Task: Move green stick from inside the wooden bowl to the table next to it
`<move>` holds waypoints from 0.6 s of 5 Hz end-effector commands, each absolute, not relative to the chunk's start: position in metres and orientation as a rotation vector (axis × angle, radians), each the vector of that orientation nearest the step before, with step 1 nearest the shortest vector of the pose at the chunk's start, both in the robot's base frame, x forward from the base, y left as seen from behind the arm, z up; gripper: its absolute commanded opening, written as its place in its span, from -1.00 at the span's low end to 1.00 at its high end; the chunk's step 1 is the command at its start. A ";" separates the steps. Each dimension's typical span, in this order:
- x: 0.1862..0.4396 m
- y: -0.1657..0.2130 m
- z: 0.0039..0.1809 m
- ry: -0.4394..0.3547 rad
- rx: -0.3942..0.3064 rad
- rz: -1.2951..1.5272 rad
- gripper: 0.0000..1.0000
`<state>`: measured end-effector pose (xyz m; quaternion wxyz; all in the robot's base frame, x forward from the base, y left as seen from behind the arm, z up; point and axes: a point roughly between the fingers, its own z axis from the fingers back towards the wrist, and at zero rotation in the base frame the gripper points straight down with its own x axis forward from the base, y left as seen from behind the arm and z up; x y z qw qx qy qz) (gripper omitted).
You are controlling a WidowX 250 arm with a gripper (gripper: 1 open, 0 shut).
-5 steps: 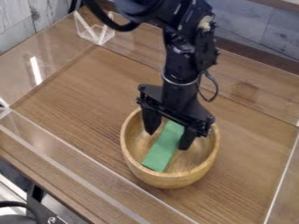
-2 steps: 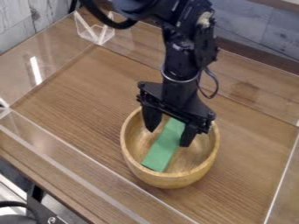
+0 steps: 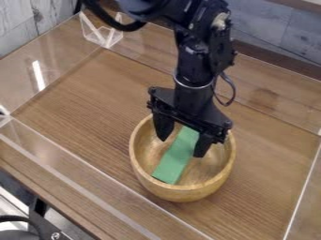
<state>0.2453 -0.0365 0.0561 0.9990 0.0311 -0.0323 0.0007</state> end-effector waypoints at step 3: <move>0.245 -0.036 0.040 -0.098 0.059 -0.004 1.00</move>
